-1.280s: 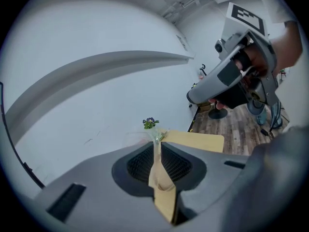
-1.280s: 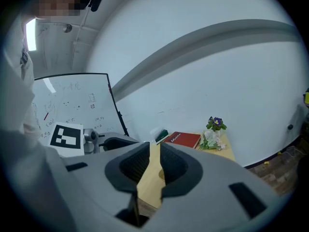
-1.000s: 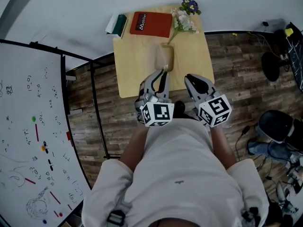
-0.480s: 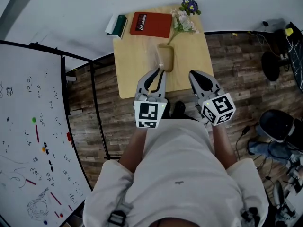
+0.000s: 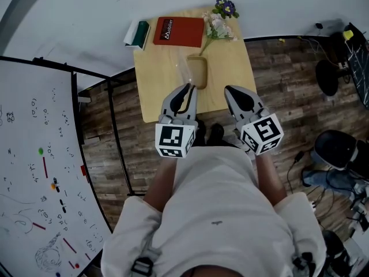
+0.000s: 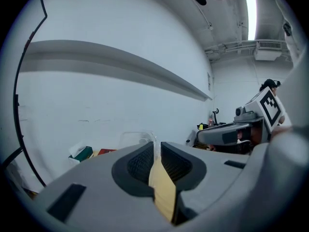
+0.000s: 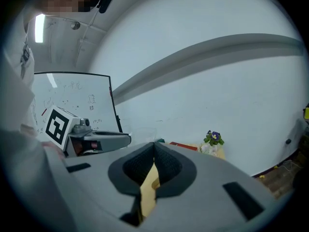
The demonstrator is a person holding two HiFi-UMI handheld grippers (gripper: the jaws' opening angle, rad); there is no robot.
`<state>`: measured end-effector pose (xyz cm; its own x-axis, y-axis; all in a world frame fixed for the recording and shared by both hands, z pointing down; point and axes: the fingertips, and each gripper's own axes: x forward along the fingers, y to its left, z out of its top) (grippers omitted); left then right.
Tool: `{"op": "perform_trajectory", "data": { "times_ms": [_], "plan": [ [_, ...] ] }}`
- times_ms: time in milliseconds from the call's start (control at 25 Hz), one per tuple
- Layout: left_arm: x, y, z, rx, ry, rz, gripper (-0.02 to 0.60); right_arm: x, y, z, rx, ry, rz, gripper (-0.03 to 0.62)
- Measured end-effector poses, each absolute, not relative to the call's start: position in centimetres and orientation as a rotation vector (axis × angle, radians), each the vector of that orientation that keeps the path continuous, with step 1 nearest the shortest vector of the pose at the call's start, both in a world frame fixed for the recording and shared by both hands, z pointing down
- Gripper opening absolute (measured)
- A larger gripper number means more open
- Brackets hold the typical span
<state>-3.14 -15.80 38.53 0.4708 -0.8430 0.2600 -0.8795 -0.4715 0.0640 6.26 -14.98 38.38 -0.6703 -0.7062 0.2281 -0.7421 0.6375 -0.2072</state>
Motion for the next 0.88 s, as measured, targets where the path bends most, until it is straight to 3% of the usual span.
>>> {"op": "perform_trajectory", "data": {
  "times_ms": [880],
  "plan": [
    [-3.26,-15.40,38.89,2.530,-1.491,0.292,0.049,6.35,-14.45,37.76,1.225,-2.697,0.373,0.003]
  ]
}}
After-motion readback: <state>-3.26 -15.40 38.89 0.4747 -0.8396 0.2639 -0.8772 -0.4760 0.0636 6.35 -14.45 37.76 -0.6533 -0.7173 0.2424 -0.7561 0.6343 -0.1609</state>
